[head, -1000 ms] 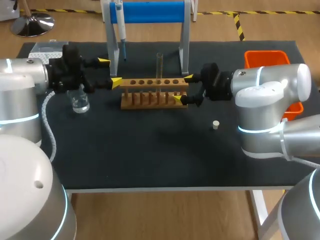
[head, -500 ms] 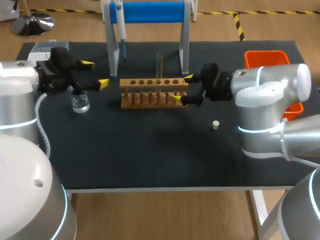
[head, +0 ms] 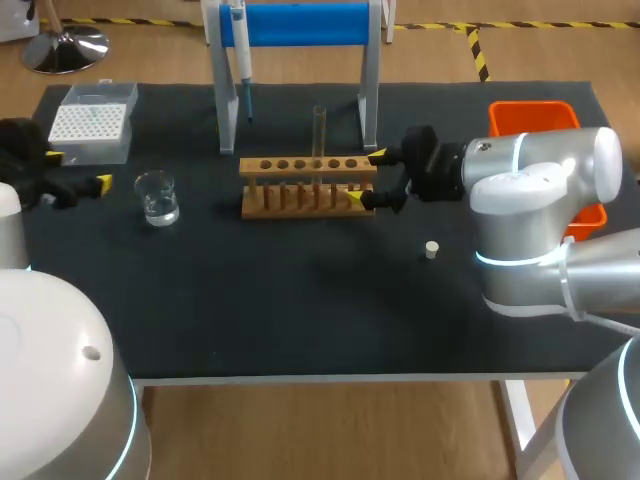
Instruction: Invert the test tube, pick up the pipette, mount the tip to pipette, aspirate from beaker and dispense into the tube, eject the tip, return the pipette, and cap with the stopper.
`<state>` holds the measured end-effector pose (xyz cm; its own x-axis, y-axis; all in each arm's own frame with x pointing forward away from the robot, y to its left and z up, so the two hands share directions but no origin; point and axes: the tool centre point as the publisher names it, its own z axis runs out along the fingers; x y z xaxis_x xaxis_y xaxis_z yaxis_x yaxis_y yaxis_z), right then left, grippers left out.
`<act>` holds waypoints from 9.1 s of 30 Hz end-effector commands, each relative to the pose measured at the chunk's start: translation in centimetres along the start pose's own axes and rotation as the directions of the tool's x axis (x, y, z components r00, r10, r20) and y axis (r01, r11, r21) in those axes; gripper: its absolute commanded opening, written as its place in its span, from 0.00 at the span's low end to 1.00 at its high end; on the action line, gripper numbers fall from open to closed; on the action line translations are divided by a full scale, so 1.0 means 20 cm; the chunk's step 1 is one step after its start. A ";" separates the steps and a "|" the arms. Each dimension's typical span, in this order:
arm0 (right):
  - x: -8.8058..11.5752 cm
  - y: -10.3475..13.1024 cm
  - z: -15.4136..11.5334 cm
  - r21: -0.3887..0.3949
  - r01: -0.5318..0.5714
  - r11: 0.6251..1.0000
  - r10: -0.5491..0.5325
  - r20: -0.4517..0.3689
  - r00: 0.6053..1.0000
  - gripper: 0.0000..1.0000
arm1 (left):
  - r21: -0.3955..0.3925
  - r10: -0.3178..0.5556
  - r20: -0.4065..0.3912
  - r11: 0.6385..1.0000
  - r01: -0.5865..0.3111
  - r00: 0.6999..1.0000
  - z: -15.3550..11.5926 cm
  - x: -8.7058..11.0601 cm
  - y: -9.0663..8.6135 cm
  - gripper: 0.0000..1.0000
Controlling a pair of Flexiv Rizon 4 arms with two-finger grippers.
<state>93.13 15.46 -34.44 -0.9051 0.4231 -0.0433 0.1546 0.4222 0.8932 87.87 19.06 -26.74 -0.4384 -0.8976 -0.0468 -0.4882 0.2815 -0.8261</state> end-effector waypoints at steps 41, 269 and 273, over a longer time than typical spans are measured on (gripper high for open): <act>0.00 0.00 0.00 0.000 0.000 1.000 0.000 -0.002 1.000 1.00 | -0.021 -0.023 0.183 0.999 0.027 0.983 0.34 -0.34 -0.03 1.00; 0.00 0.00 0.00 0.000 0.000 1.000 0.000 -0.002 1.000 1.00 | 0.031 0.180 -0.024 0.983 -0.179 0.983 0.49 -0.34 -0.64 0.00; 0.00 0.00 0.00 0.000 0.000 1.000 0.000 -0.002 1.000 1.00 | 0.031 0.180 -0.024 0.983 -0.179 0.983 0.49 -0.34 -0.64 0.00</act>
<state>93.13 15.47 -34.43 -0.9051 0.4231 -0.0433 0.1550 0.4229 0.8928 104.53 17.92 -21.60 -0.5149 -0.8343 -0.1972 -0.3638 0.4209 -0.8310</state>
